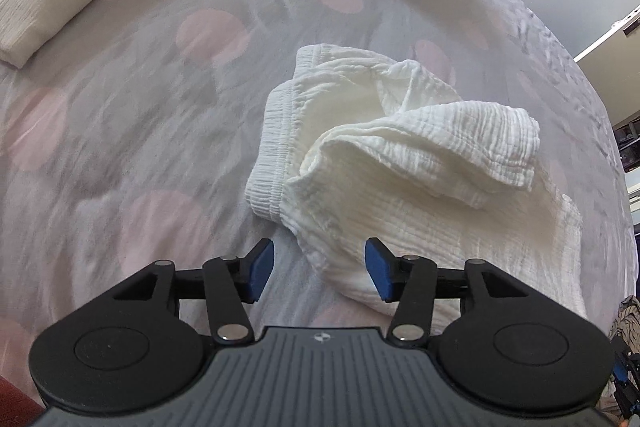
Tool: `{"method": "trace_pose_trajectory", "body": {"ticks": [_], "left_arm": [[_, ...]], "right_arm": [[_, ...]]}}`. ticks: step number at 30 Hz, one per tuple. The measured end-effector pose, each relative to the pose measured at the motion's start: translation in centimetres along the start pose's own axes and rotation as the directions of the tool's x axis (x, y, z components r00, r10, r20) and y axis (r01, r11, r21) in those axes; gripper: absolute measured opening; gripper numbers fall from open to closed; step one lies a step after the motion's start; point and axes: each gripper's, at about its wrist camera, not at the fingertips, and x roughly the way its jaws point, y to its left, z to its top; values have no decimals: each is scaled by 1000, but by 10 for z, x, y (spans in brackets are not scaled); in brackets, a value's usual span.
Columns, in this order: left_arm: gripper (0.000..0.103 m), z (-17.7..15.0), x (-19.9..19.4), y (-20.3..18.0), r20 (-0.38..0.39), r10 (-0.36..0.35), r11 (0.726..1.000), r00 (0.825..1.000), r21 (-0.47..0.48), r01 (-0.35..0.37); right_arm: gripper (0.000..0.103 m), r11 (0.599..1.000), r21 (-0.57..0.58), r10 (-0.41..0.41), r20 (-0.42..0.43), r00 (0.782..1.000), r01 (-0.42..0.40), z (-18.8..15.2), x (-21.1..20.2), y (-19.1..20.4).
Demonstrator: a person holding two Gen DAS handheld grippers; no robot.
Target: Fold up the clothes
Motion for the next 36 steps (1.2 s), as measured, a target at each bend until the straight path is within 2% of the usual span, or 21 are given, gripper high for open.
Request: {"method": "trace_pose_trajectory", "body": {"ticks": [3,8,11,15,20,23,26,28,30,33,34,36], "left_arm": [[59,4,-9,-4,21,-44,999,999,19,44],[68,12,-21,-28,79,-76,983,994,171,62],[70,14,-19,-50,121,-82,943,989,330,37],[75,17,0,-69,140,-89,878,986,479,11],[75,8,21,-88,222,-139,761,965,648,-39],[76,1,29,-99,253,-176,709,951,703,-56],[78,-8,39,-112,258,-207,642,944,764,-69],[81,-18,43,-119,274,-222,588,936,803,-96],[86,-31,50,-127,297,-225,520,928,842,-144],[88,-49,62,-136,320,-215,419,923,884,-209],[88,-53,68,-137,329,-201,391,923,891,-232],[88,-59,78,-139,355,-172,355,919,892,-278]], "right_arm": [[34,999,-32,3,12,1000,-2,0,-2,6],[34,995,-95,11,26,1000,-8,1,1,20],[35,991,-127,46,32,998,-41,2,7,34],[35,985,-148,92,7,996,-90,-2,31,55],[35,979,-141,143,-37,989,-147,-10,67,69],[35,979,-133,148,-69,986,-157,-13,85,72],[35,983,-103,144,-99,985,-154,-16,98,69],[35,984,-88,142,-115,983,-153,-17,104,67],[35,984,-82,145,-128,981,-156,-18,108,66],[35,984,-75,151,-144,978,-163,-20,114,66],[35,984,-75,153,-146,977,-165,-20,115,66],[35,983,-74,154,-149,977,-167,-20,116,66]]}}
